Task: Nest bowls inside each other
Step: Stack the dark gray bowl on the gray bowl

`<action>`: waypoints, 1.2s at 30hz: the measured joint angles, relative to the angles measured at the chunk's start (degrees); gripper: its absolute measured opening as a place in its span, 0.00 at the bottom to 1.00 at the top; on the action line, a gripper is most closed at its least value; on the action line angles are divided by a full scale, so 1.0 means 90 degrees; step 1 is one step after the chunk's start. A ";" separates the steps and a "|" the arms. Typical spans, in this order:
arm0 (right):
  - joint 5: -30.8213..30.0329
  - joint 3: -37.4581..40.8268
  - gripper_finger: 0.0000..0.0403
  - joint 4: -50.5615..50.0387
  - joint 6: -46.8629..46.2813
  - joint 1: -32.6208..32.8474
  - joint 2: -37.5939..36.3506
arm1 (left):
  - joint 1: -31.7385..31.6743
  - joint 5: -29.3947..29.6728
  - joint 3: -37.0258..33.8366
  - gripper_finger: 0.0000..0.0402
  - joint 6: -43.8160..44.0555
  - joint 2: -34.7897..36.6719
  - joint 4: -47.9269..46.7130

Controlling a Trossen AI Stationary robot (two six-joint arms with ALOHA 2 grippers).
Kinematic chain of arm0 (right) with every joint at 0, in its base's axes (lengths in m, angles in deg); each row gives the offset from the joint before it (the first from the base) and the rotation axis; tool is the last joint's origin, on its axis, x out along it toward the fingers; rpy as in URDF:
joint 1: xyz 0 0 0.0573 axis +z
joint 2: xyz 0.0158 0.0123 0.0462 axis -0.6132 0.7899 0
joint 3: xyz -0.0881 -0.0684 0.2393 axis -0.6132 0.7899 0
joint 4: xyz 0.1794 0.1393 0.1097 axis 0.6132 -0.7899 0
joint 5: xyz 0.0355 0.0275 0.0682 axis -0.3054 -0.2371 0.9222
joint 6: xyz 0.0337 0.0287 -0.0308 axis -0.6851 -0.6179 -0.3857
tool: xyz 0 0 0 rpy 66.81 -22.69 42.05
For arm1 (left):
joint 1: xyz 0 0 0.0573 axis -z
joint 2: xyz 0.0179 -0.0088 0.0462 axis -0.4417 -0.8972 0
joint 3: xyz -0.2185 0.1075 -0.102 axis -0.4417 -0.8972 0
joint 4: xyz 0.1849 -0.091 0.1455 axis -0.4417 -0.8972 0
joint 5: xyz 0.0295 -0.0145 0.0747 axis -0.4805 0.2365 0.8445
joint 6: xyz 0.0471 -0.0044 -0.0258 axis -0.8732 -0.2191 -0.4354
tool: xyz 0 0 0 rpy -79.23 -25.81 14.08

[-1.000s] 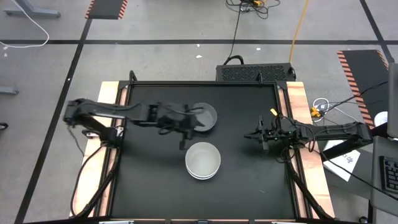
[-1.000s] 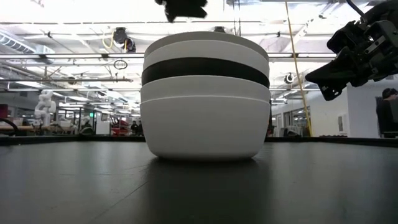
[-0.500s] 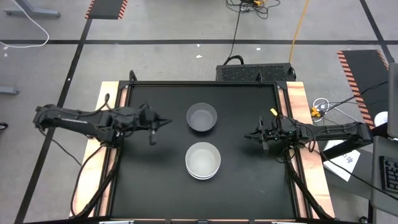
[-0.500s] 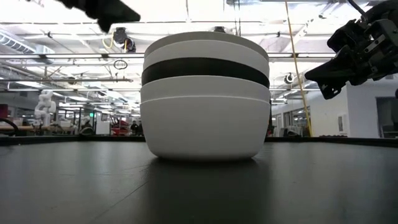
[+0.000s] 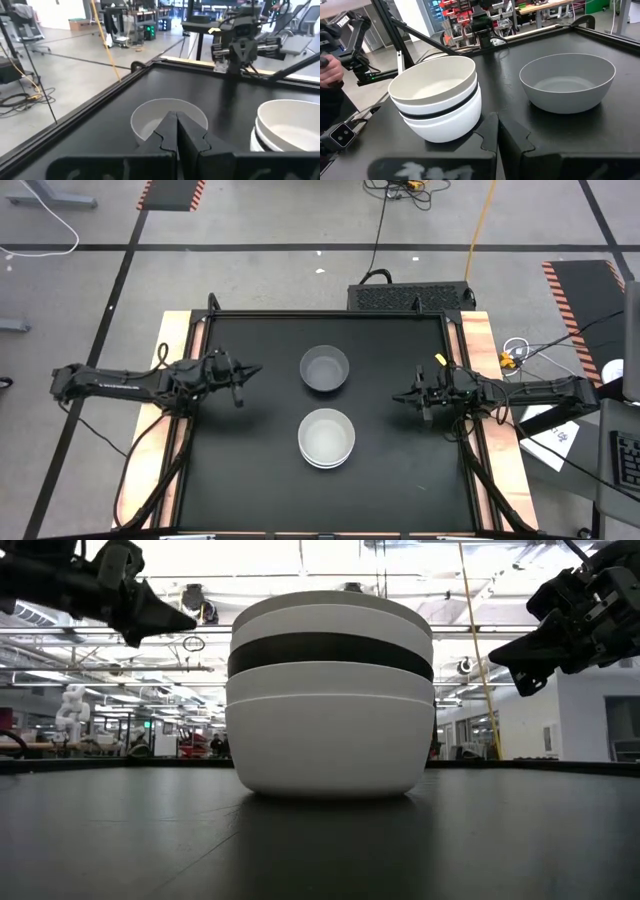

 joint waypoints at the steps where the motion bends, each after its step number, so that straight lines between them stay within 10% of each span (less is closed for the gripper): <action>1: 0.0000 0.0000 0.00 0.0000 0.0000 -0.0002 0.0000 | -0.0063 -0.0051 -0.0053 0.00 -0.0016 0.0074 0.0023; 19: -0.0001 0.0000 0.00 -0.0003 -0.0004 -0.0002 0.0000 | -0.0880 -0.1147 -0.0780 0.00 0.0335 0.1025 0.0788; 36: -0.0002 0.0001 0.00 -0.0006 0.0000 0.0000 0.0098 | -0.0880 -0.0877 -0.0893 0.00 0.0121 0.1558 0.0367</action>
